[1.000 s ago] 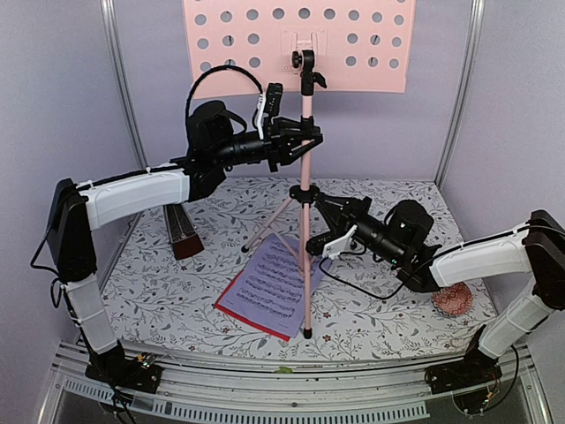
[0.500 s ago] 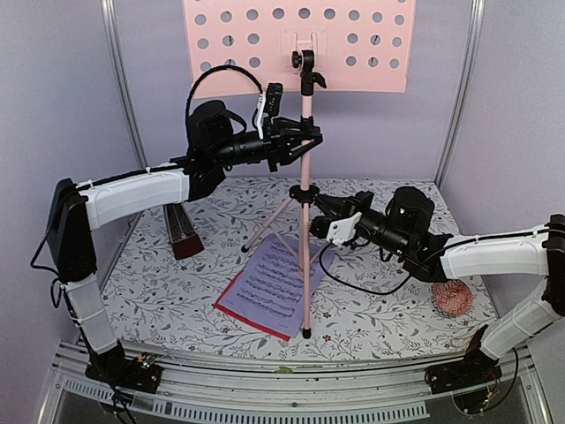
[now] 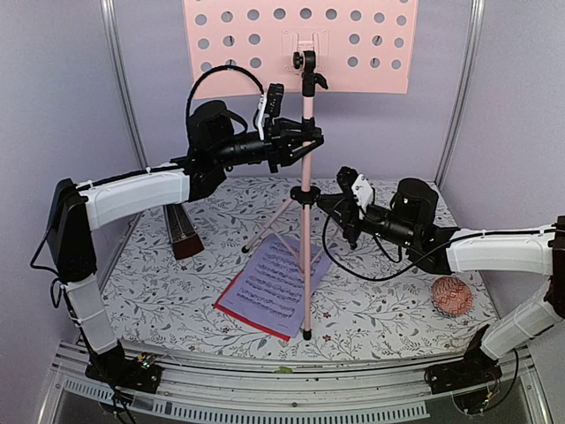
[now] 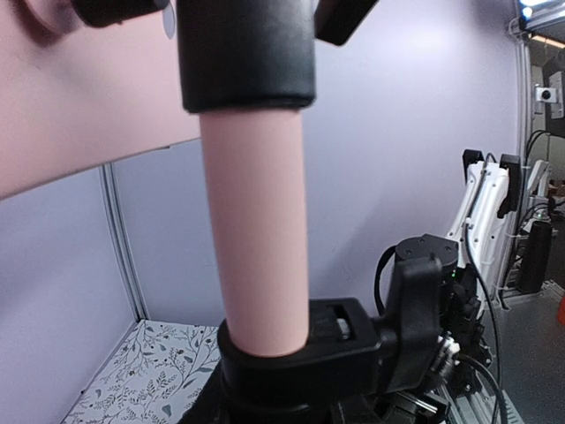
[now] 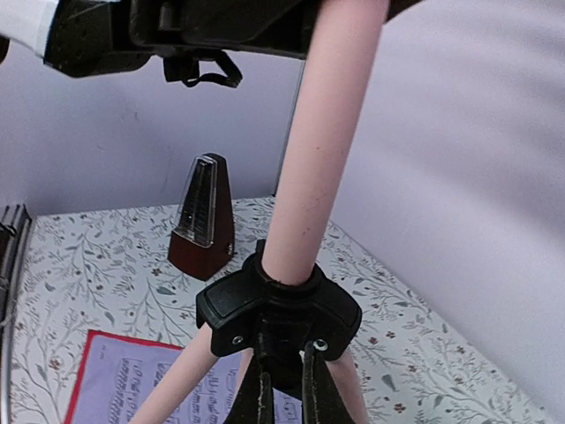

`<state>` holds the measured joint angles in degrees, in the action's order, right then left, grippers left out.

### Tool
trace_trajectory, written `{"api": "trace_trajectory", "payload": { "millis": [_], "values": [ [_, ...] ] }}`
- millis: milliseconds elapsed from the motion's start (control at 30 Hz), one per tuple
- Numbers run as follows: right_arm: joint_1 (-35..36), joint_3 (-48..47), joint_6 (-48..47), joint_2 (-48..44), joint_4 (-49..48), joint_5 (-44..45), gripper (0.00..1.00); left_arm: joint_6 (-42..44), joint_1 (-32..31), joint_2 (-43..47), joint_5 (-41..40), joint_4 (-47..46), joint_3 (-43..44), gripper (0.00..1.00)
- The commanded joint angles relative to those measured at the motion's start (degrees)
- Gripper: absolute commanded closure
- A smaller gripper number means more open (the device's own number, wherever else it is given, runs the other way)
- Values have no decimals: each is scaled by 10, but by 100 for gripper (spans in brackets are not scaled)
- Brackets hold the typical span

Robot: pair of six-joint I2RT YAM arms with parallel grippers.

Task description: Set up the instrument practice props

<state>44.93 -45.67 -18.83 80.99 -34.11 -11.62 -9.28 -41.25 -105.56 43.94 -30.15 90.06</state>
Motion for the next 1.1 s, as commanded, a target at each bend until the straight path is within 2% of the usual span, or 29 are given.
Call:
{"api": "trace_trajectory", "payload": {
  "millis": [0, 200, 500, 767, 967, 1067],
  "values": [
    [-14, -14, 304, -3, 19, -87, 100, 11, -6, -9, -3, 20, 12, 100],
    [-32, -28, 539, 18, 15, -145, 100, 14, -6, -7, -5, 25, 10, 100],
    [-32, -30, 881, 27, -69, -202, 100, 18, -7, -6, -7, 26, 9, 100],
    [-31, -4, 1096, 35, -142, -199, 100, 18, -7, -9, -7, 25, 9, 100],
    [-23, 42, 1244, 35, -220, -149, 100, 18, -7, -11, -7, 21, 8, 100],
    [-20, 52, 1282, 35, -257, -117, 100, 18, -7, -12, -7, 21, 9, 100]
  ]
}}
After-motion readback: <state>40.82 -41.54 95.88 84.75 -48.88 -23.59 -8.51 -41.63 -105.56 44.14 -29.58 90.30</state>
